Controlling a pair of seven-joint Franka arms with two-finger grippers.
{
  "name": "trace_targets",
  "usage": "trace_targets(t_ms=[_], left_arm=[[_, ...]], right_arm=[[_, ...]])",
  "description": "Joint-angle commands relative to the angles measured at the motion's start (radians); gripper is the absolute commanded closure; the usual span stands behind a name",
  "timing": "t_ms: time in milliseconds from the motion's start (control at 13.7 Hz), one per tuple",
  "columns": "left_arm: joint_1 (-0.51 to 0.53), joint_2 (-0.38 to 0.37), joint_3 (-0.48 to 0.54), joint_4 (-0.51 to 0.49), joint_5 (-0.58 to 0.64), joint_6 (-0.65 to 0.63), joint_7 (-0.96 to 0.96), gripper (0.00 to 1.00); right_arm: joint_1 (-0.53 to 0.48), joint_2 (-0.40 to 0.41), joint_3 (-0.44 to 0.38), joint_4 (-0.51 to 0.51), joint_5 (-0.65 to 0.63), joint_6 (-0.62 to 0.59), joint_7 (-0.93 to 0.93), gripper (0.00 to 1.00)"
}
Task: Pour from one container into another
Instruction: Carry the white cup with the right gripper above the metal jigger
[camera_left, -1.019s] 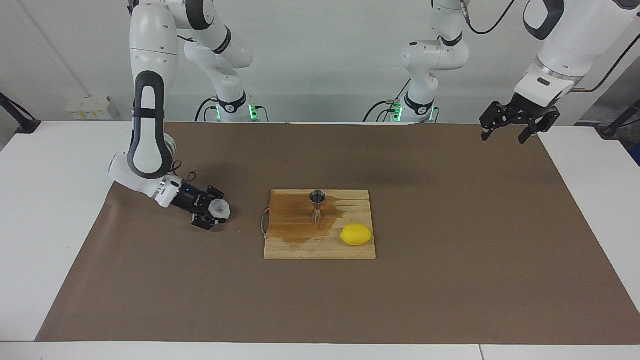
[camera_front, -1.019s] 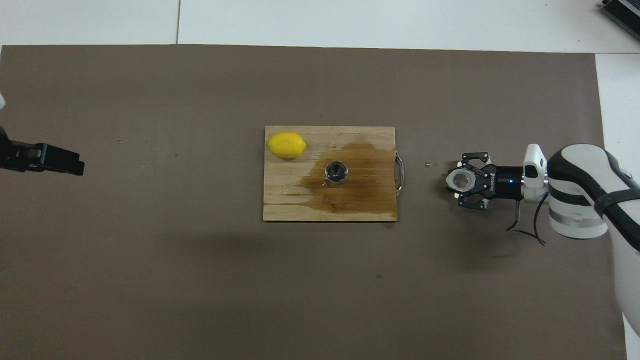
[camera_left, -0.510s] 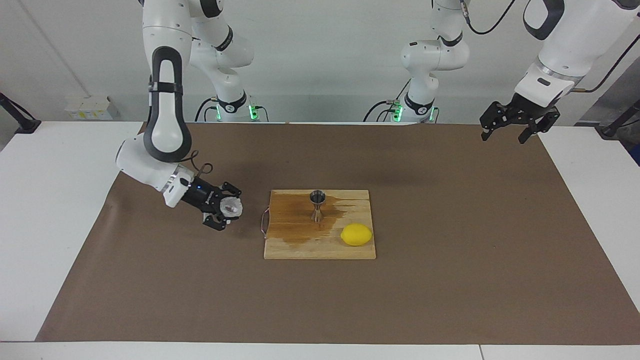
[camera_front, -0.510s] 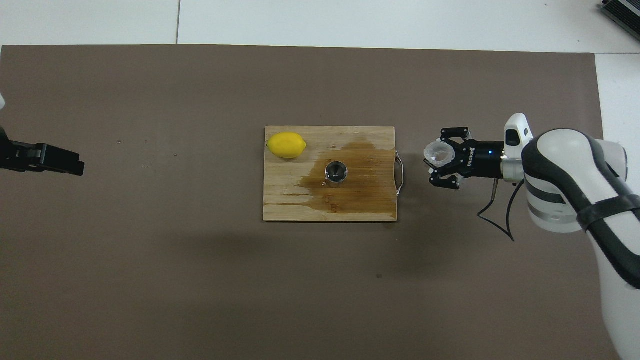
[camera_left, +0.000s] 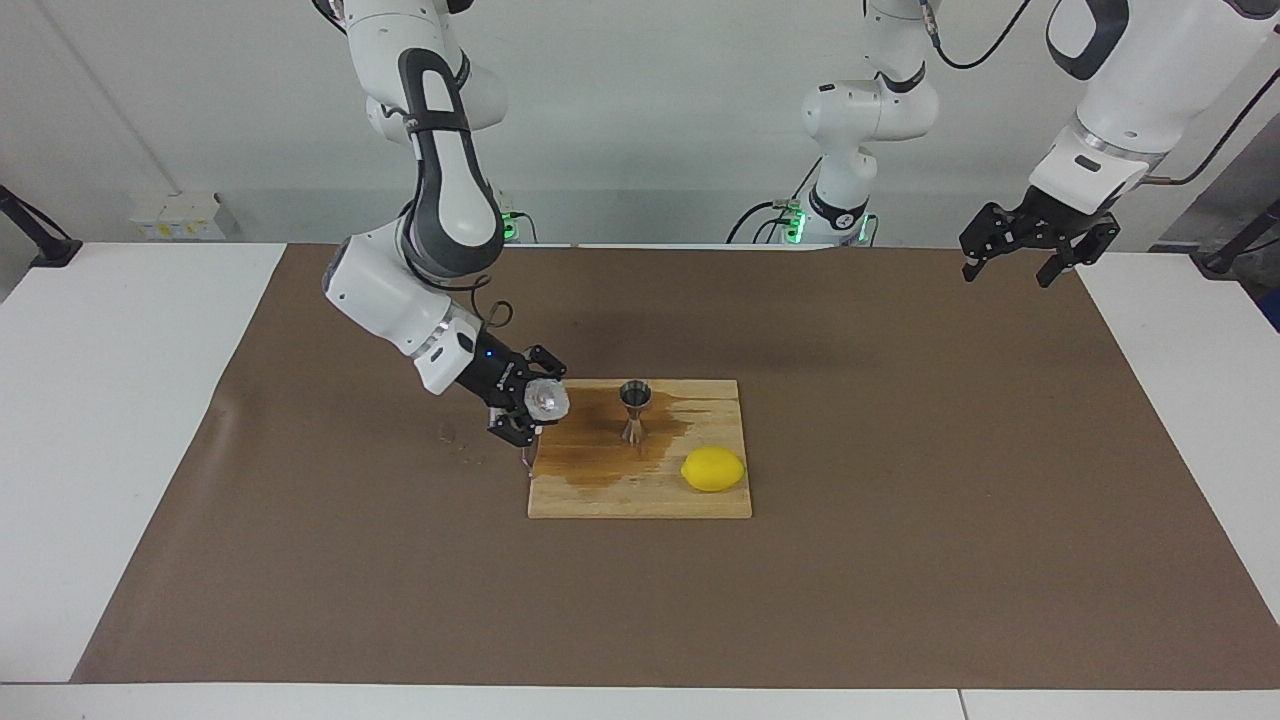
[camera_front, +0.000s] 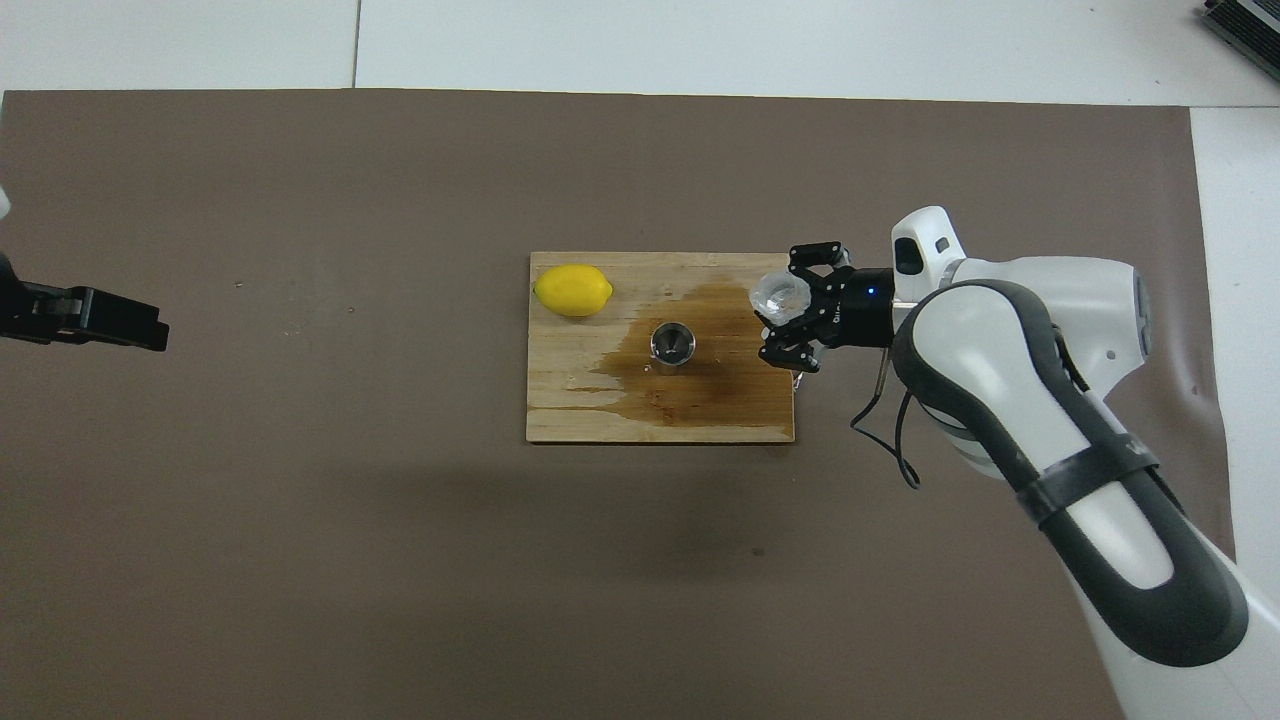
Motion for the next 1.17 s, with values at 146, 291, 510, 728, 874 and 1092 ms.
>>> trace_targets(t_ms=[146,291,510,728,874,1092], left_arm=[[0.005,-0.002,-0.002,0.013,0.015,-0.021,0.012,0.00],[0.005,-0.001,-0.002,0.013,0.015,-0.021,0.012,0.00],[0.005,-0.002,-0.002,0.013,0.015,-0.021,0.012,0.00],[0.005,-0.002,-0.002,0.013,0.015,-0.021,0.012,0.00],[0.005,-0.002,-0.002,0.013,0.015,-0.021,0.012,0.00],[0.005,-0.002,-0.002,0.013,0.015,-0.021,0.012,0.00]], right_arm=[[0.064,-0.037,-0.002,0.001,-0.123,0.012,0.025,1.00],[0.104,-0.035,-0.002,0.001,-0.198,0.046,0.040,1.00],[0.137,-0.032,-0.002,0.004,-0.358,0.074,0.127,1.00],[0.185,-0.027,-0.002,0.011,-0.536,0.115,0.241,1.00],[0.194,-0.024,-0.002,0.024,-0.646,0.112,0.295,1.00],[0.199,-0.023,-0.002,0.031,-0.738,0.103,0.316,1.00]])
